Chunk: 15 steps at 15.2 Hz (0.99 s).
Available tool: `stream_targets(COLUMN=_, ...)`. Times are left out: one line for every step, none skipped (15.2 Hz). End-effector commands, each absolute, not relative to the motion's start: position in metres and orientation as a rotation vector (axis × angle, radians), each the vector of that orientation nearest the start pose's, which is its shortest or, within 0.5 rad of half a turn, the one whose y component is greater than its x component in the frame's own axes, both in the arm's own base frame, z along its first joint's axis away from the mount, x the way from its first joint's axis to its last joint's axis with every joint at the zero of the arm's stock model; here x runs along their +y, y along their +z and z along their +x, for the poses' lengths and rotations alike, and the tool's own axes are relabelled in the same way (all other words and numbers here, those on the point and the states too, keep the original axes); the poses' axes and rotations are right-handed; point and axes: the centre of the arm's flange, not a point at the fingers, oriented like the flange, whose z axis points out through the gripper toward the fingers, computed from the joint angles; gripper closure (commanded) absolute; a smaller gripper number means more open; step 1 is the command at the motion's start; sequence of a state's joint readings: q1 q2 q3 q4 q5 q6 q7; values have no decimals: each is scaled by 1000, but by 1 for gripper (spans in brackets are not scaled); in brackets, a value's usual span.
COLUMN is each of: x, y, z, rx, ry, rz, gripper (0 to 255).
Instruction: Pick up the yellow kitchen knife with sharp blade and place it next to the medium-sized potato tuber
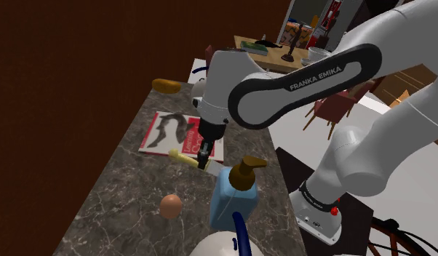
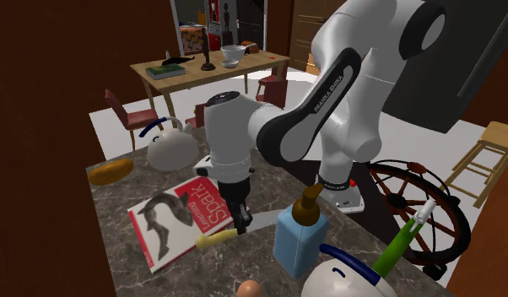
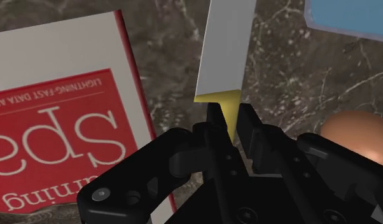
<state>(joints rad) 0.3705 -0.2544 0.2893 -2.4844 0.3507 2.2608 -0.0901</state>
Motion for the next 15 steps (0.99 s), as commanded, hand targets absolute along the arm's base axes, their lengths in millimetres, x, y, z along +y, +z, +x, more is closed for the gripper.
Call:
stream_targets(x=282, y=392, z=348, rx=-758, ry=43, rz=-2841, gripper=255)
stream_targets(x=282, y=397, z=348, rx=-758, ry=43, rz=-2841, gripper=255)
stream_targets(x=282, y=402, z=348, rx=-758, ry=43, rz=-2841, gripper=255)
stream_targets(x=282, y=408, z=348, rx=-758, ry=43, rz=-2841, gripper=255)
stream_targets(x=282, y=413, z=348, rx=-758, ry=43, rz=-2841, gripper=255)
stream_targets(x=282, y=418, z=348, rx=-758, ry=43, rz=-2841, gripper=255)
stream_targets(x=282, y=424, z=348, rx=-758, ry=43, rz=-2841, gripper=255)
stream_targets(x=282, y=429, z=348, rx=-758, ry=43, rz=-2841, gripper=255)
stream_targets(x=282, y=434, z=348, rx=-758, ry=43, rz=-2841, gripper=255)
stream_targets(x=282, y=439, z=348, rx=-758, ry=43, rz=-2841, gripper=255)
stream_targets(x=282, y=445, z=348, rx=-758, ry=43, rz=-2841, gripper=255)
stream_targets(x=282, y=450, z=348, rx=-758, ry=43, rz=-2841, gripper=255)
stream_targets(x=282, y=455, z=348, rx=-758, ry=43, rz=-2841, gripper=255)
stream_targets(x=282, y=460, z=348, rx=-758, ry=43, rz=-2841, gripper=255)
stream_targets(x=282, y=466, z=348, rx=-758, ry=43, rz=-2841, gripper=255)
